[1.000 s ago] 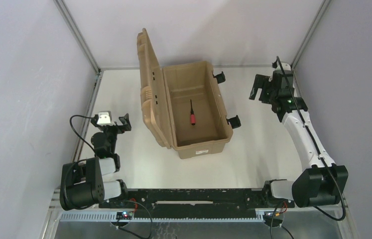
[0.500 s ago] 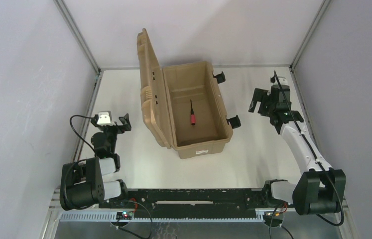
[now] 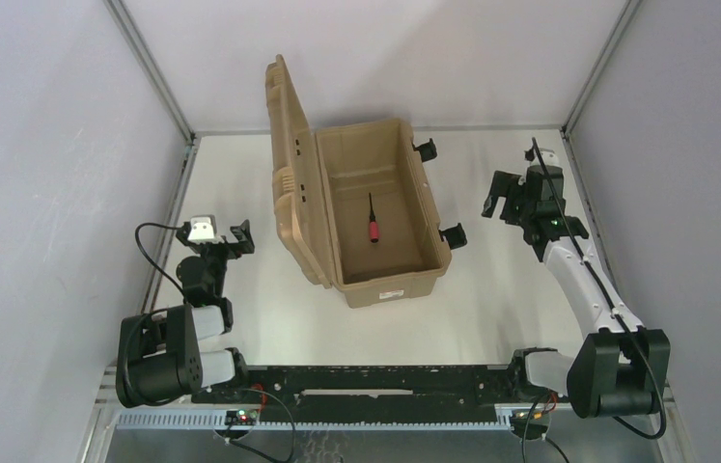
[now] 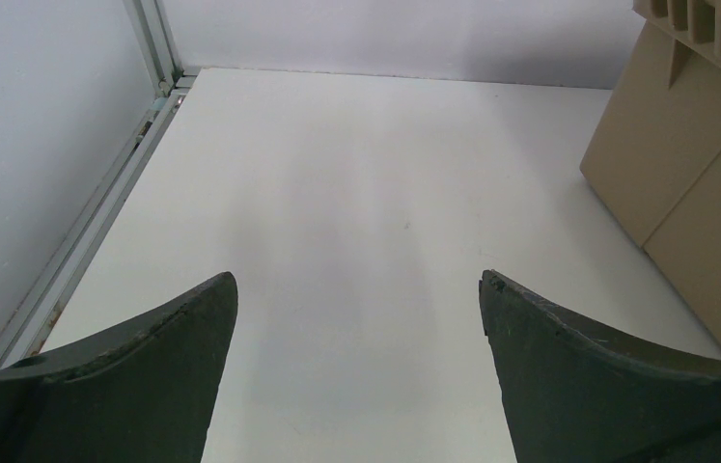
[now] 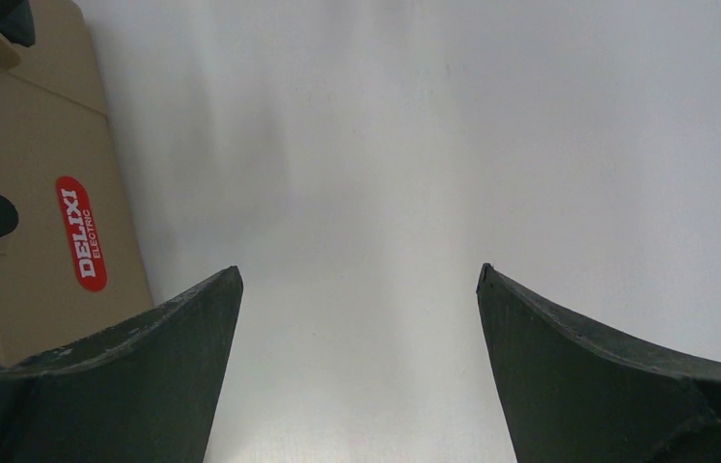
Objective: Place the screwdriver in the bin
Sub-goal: Reset both arms
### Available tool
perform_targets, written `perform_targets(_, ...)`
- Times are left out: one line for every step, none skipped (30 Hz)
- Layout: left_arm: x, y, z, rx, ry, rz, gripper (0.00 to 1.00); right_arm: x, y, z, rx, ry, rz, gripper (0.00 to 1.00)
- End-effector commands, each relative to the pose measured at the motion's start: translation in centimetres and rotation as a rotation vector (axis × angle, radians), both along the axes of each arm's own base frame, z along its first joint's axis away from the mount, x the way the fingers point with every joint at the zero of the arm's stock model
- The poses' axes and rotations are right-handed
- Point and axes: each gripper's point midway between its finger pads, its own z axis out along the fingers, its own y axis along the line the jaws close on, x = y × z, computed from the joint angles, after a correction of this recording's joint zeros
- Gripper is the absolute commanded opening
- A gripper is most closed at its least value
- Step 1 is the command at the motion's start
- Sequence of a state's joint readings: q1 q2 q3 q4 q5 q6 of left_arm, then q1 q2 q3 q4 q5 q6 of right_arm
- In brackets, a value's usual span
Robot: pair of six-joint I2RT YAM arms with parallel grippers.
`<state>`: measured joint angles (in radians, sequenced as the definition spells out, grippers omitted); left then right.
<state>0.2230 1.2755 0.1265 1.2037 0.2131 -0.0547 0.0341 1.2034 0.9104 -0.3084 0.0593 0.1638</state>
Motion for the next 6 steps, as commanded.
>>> perform_targets(-0.25, -0.10, 0.42, -0.004, -0.025, 0.000, 1.00, 0.49, 0.31, 1.87, 0.031, -0.073, 0.009, 1.00)
perform_targets(-0.26, -0.10, 0.47, -0.004, -0.027, 0.000, 1.00, 0.53, 0.38, 1.90, 0.035, -0.075, 0.011, 1.00)
perform_targets(-0.25, -0.13, 0.43, -0.004, -0.026, -0.002, 1.00, 0.58, 0.33, 1.91, 0.039, -0.076, 0.007, 1.00)
perform_targets(-0.25, -0.10, 0.46, -0.005, -0.027, 0.000, 1.00, 0.60, 0.31, 1.96, 0.041, -0.078, 0.005, 1.00)
perform_targets(-0.25, -0.12, 0.43, -0.004, -0.026, -0.001, 1.00, 0.58, 0.25, 2.00, 0.042, -0.079, 0.002, 1.00)
perform_targets(-0.23, -0.14, 0.49, -0.004, -0.027, -0.001, 1.00, 0.57, 0.22, 2.00, 0.041, -0.079, 0.000, 1.00)
